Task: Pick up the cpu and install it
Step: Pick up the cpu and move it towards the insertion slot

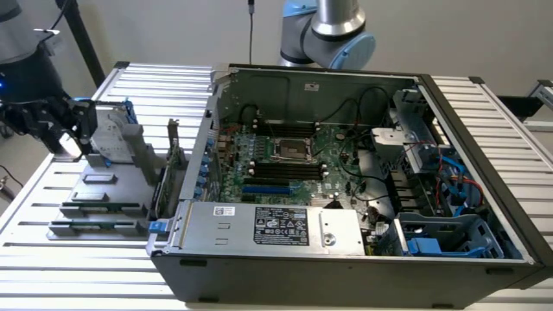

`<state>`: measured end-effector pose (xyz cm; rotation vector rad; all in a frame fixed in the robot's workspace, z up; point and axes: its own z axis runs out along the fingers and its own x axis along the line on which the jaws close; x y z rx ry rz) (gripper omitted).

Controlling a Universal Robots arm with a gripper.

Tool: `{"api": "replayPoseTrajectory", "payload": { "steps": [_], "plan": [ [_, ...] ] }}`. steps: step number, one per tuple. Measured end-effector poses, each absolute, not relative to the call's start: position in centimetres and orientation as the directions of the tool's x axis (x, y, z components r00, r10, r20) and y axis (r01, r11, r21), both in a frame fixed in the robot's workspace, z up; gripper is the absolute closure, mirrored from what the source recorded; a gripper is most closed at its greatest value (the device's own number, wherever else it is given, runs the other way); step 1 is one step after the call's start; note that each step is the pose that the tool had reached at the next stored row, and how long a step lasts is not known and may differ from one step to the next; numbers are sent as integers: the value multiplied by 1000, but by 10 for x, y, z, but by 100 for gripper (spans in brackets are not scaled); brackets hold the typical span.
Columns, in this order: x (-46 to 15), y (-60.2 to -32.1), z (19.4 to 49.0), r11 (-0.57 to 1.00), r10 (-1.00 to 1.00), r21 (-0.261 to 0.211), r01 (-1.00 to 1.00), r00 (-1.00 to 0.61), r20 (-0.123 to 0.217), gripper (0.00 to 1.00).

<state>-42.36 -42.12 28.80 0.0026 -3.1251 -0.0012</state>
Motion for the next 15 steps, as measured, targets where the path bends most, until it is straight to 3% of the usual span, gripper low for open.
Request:
{"api": "replayPoseTrajectory", "payload": {
  "steps": [15],
  "plan": [
    [-391, -421, 355, 999, -41, 16, -41, -999, 19, 45]
  ]
}}
